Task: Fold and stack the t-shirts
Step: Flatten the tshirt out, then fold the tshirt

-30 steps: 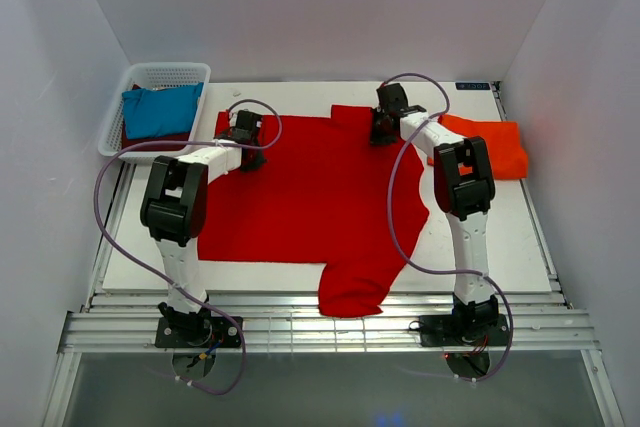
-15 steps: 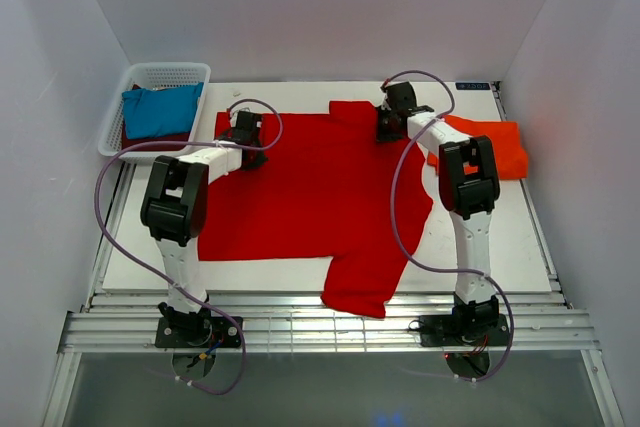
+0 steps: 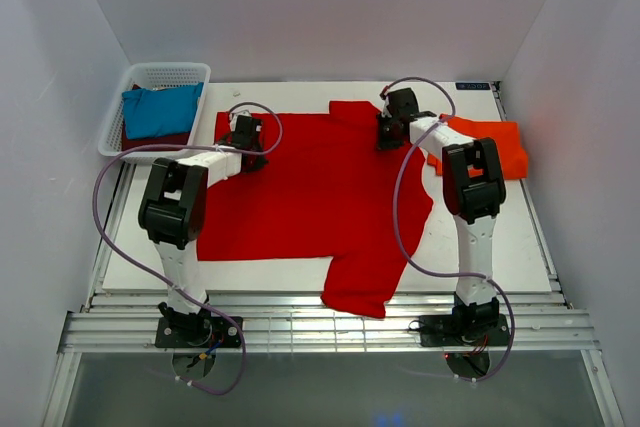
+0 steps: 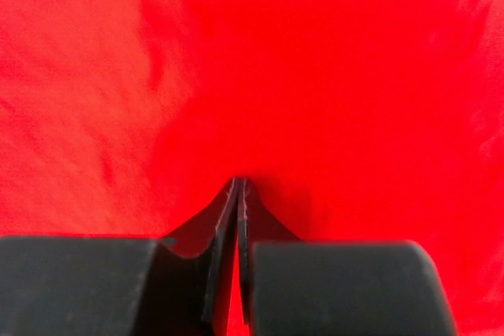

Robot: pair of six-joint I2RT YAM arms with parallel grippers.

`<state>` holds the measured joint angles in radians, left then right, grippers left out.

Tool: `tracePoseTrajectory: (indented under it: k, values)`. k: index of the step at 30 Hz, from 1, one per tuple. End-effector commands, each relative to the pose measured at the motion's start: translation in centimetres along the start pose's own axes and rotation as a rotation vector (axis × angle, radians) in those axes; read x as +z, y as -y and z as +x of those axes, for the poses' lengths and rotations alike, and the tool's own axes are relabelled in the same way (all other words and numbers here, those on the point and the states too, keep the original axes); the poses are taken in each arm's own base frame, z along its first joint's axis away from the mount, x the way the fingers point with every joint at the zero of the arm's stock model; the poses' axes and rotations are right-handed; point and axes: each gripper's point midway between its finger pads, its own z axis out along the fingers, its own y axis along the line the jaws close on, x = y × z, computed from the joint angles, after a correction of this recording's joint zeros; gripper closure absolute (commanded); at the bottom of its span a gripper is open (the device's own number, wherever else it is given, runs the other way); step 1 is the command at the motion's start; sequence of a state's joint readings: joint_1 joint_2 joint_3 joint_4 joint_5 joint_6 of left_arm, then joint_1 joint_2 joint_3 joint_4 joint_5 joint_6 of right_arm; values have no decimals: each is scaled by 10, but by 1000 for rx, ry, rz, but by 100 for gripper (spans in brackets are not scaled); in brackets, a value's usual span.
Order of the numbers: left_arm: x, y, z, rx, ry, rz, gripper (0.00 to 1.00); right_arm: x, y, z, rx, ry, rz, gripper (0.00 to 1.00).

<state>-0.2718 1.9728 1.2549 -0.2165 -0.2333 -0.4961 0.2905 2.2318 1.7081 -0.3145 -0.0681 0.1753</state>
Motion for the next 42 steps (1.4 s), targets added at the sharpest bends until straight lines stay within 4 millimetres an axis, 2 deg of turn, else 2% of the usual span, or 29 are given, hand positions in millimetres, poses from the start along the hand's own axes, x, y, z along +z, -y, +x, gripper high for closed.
tracePoseTrajectory:
  k: [1, 2, 3, 5, 6, 9, 10, 12, 13, 15, 16, 20, 22, 23, 25, 26, 27, 29, 30, 31, 32, 33, 34, 38, 40, 42]
  values:
    - [-11, -7, 18, -5, -34, -22, 100, 4, -5, 51, -10, -122, -18, 92]
    - [-12, -7, 20, -7, -38, -23, 100, 1, -5, 54, -9, -124, -18, 92]
    - [-12, -8, 26, -3, -49, -29, 100, 1, -4, 70, -6, -154, -15, 92]
    - [-16, -10, 30, -6, -50, -44, 100, -6, -5, 79, 0, -168, -13, 92]
    - [-17, -14, 36, -6, -57, -57, 100, -7, -3, 93, 2, -195, -10, 92]
    - [-24, -18, 45, -14, -61, -80, 100, -18, -2, 104, -3, -205, 11, 92]
    - [-26, -21, 56, -6, -78, -91, 100, -25, -1, 114, 2, -220, 19, 92]
    - [-31, -25, 65, -11, -85, -116, 100, -32, -1, 123, 6, -231, 29, 92]
    - [-33, -32, 76, -6, -109, -140, 100, -39, -1, 132, 5, -239, 37, 92]
    - [-40, -39, 82, -15, -105, -174, 100, -47, -1, 140, 0, -241, 58, 92]
    - [-43, -46, 92, -7, -121, -196, 100, -55, 0, 148, -1, -249, 65, 92]
    - [-57, -51, 92, -18, -87, -215, 100, -67, -7, 151, -22, -234, 61, 92]
    - [-59, -46, 81, -21, -54, -206, 100, -71, -4, 135, -40, -187, 96, 92]
    - [-60, -38, 66, -29, -26, -189, 100, -74, -6, 114, -44, -139, 98, 92]
    - [-59, -28, 51, -18, 2, -170, 100, -80, -7, 84, -59, -70, 122, 85]
    - [-60, -14, 31, -28, 40, -143, 100, -85, -13, 51, -67, 2, 117, 77]
    - [-60, -7, 20, -26, 57, -129, 100, -88, -14, 32, -68, 42, 121, 73]
    - [-53, 4, 9, -1, 64, -119, 100, -80, -12, 9, -62, 62, 124, 67]
    - [-55, 16, -11, -10, 96, -97, 100, -85, -15, -30, -53, 132, 108, 64]
    - [-54, 22, -17, -9, 104, -88, 100, -67, -9, -26, -42, 86, 115, 64]
    - [-47, 27, -18, 9, 97, -83, 100, -62, -7, -36, -37, 90, 113, 64]
    - [-49, 36, -33, 3, 121, -64, 100, -66, -9, -69, -31, 149, 96, 64]
    - [-47, 41, -37, 7, 125, -55, 100, -45, -2, -62, -24, 110, 105, 64]
    - [-39, 54, -45, 32, 130, -22, 100, -17, 13, -86, 12, 136, 88, 68]
    - [-36, 56, -43, 43, 121, -11, 100, 0, 22, -86, 45, 122, 54, 69]
    - [-34, 55, -40, 48, 117, -10, 100, 7, 28, -82, 71, 113, 21, 70]
